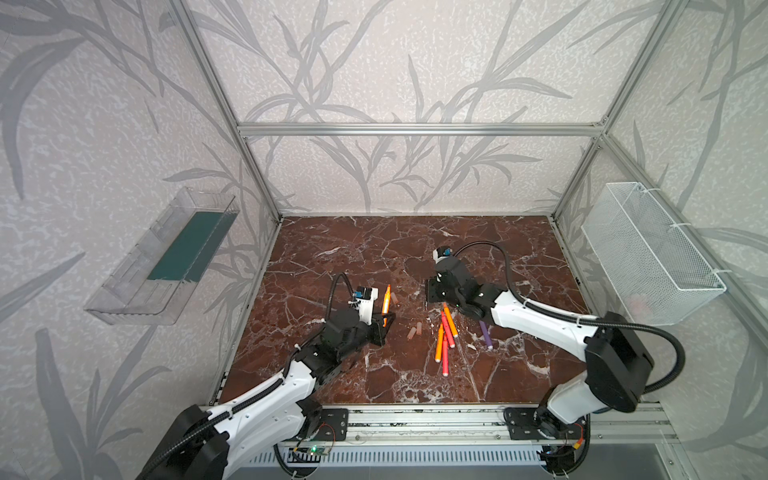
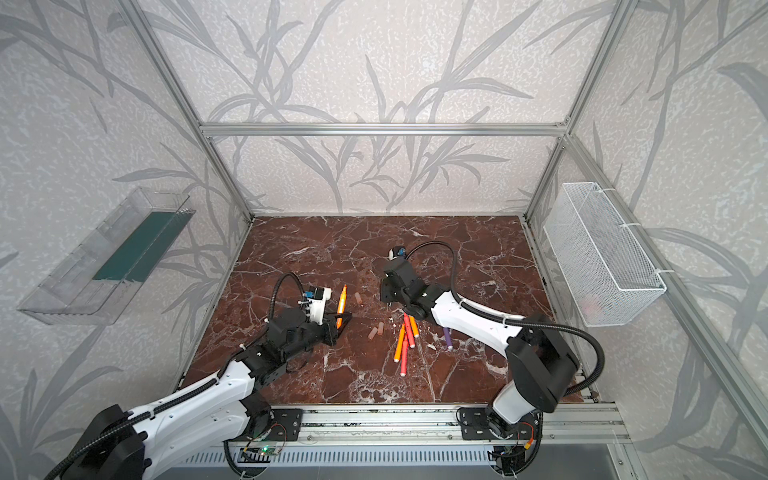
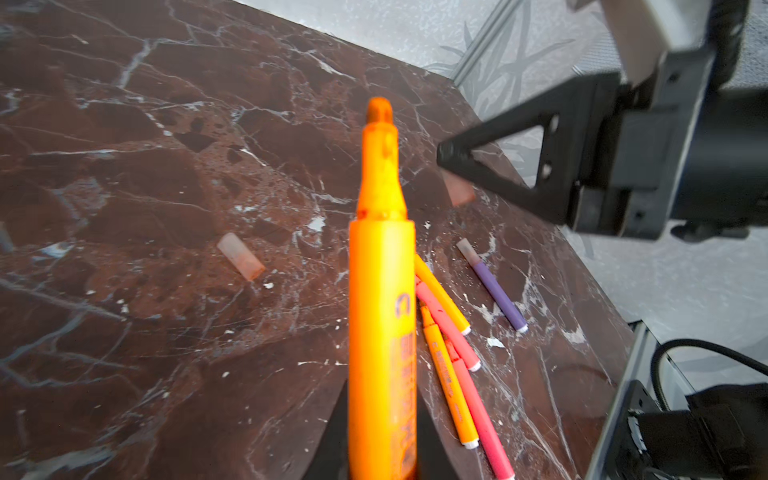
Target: Insert the pens into the pen caps
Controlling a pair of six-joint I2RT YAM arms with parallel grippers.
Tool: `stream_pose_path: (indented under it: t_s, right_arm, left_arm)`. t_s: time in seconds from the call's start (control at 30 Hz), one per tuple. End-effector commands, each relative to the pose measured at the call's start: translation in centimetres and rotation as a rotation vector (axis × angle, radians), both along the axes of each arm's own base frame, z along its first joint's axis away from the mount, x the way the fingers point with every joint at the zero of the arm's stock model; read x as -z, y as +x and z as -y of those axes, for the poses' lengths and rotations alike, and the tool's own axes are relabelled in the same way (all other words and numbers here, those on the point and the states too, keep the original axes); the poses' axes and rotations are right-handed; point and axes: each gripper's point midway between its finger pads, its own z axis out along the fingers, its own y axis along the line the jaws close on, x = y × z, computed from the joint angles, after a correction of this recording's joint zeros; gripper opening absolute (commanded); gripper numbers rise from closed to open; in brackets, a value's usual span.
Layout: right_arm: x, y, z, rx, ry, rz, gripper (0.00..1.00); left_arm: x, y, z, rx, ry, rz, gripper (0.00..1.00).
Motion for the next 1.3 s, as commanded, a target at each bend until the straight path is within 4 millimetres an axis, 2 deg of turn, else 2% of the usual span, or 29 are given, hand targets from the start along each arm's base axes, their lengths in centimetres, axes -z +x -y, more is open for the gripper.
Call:
stream_pose_path:
  t_s: [0.0,0.13,0.4,0.7,0.9,1.27]
  right_arm:
    - [-2.8,0.0,-0.9,-0.014,0.157,0.069,0.00]
    - [-4.9,-0.5,-1.6,-0.033,0.316,0.114,0.00]
    - [-7.1,-1.1,-2.7,-0.074,0.481,0.142,0.00]
    - [-7.3,-0.9,-3.7,-0.081,0.595,0.145,0.00]
    - [-8.0,-1.3,-3.5,-0.092,0.619,0.154,0.00]
    - [-7.8,-2.2,-4.3,-0.131,0.648,0.134,0.00]
  left_arm:
    - [-1.2,-0.1,1.1,0.015,-0.020,0.069,0.00]
    - [-1.7,-0.7,2.6,0.064,-0.053,0.085,0.00]
    - [-2.2,-1.5,4.5,0.149,-0.102,0.094,0.00]
    - [-2.3,-1.8,4.8,0.162,-0.107,0.095,0.00]
    - [-1.8,-1.6,4.6,0.142,-0.092,0.092,0.00]
    - [-2.2,-1.4,5.0,0.155,-0.102,0.096,0.00]
